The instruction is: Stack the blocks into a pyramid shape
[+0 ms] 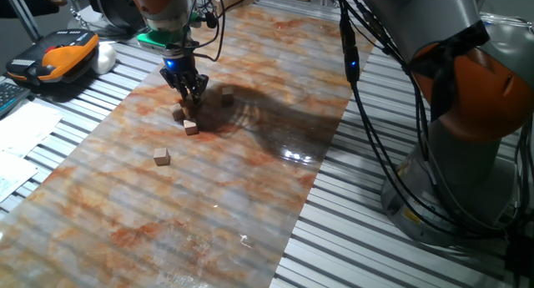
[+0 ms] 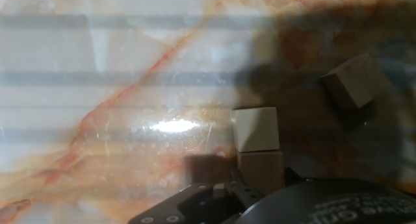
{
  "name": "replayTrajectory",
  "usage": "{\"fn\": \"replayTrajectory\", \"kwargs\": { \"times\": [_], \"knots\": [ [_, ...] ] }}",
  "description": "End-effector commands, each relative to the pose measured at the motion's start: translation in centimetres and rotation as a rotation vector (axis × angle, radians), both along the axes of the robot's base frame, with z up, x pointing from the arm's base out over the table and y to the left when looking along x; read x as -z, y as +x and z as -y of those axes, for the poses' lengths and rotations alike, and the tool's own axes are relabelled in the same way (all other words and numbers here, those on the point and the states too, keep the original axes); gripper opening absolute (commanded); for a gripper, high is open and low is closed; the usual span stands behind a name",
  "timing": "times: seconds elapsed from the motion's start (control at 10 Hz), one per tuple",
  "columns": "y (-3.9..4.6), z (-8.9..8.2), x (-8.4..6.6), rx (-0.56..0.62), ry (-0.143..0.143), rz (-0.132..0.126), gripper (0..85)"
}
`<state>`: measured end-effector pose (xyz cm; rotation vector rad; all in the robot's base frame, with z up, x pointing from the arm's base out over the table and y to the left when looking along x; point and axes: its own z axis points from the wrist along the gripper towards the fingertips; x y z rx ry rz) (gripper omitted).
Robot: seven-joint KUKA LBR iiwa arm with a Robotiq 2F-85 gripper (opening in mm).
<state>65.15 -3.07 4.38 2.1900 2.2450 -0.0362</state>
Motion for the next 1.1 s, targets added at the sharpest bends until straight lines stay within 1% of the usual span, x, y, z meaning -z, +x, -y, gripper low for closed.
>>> {"fn": "replayTrajectory", "kwargs": {
  "times": [0.0, 1.0],
  "knots": [
    [0.0, 0.0, 0.01, 0.001, 0.0, 0.0, 0.0],
    [0.02, 0.09, 0.34, 0.026, 0.002, -0.003, 0.0]
  ]
}}
